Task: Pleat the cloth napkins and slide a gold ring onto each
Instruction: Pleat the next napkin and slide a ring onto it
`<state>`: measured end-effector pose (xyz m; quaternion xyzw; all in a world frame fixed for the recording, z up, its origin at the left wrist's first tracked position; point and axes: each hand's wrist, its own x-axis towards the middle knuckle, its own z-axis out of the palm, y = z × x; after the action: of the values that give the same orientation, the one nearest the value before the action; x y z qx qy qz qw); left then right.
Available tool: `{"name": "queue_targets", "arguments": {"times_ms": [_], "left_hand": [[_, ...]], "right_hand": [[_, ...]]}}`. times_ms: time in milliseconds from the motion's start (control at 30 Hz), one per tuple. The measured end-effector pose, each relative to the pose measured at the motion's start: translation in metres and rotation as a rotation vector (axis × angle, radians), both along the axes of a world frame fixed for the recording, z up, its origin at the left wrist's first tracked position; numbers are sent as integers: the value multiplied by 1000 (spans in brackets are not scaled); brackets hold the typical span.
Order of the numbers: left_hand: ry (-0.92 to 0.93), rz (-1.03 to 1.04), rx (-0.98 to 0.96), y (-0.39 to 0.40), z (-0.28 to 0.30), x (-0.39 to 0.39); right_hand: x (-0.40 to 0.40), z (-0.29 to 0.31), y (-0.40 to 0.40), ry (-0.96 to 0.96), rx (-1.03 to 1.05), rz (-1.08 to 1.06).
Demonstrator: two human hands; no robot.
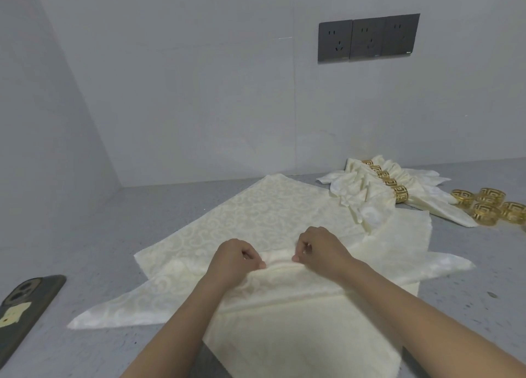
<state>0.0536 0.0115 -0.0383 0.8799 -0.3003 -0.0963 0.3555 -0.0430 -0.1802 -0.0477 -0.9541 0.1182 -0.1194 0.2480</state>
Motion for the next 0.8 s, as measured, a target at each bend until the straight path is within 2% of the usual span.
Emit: {"name": "queue_targets", "arguments": {"times_ms": [67,133,267,400,633,800], "left_hand": [[-88,-3,81,-2,2,4],[-133,-11,163,-4,3,8],[-58,-20,214,-9,9,12],[-135,-59,325,-15,20,10],[-301,-18,118,-11,11,-7],[-172,-3,16,3,2,-19]], "right_hand": [[3,1,0,18,-132,-9],[7,3,-1,45,-158,-12],[14,9,-2,166,-170,11],[18,14,-1,180,-239,38],[-1,7,5,-114,-319,21],[-19,4,3,-125,-179,94]]}}
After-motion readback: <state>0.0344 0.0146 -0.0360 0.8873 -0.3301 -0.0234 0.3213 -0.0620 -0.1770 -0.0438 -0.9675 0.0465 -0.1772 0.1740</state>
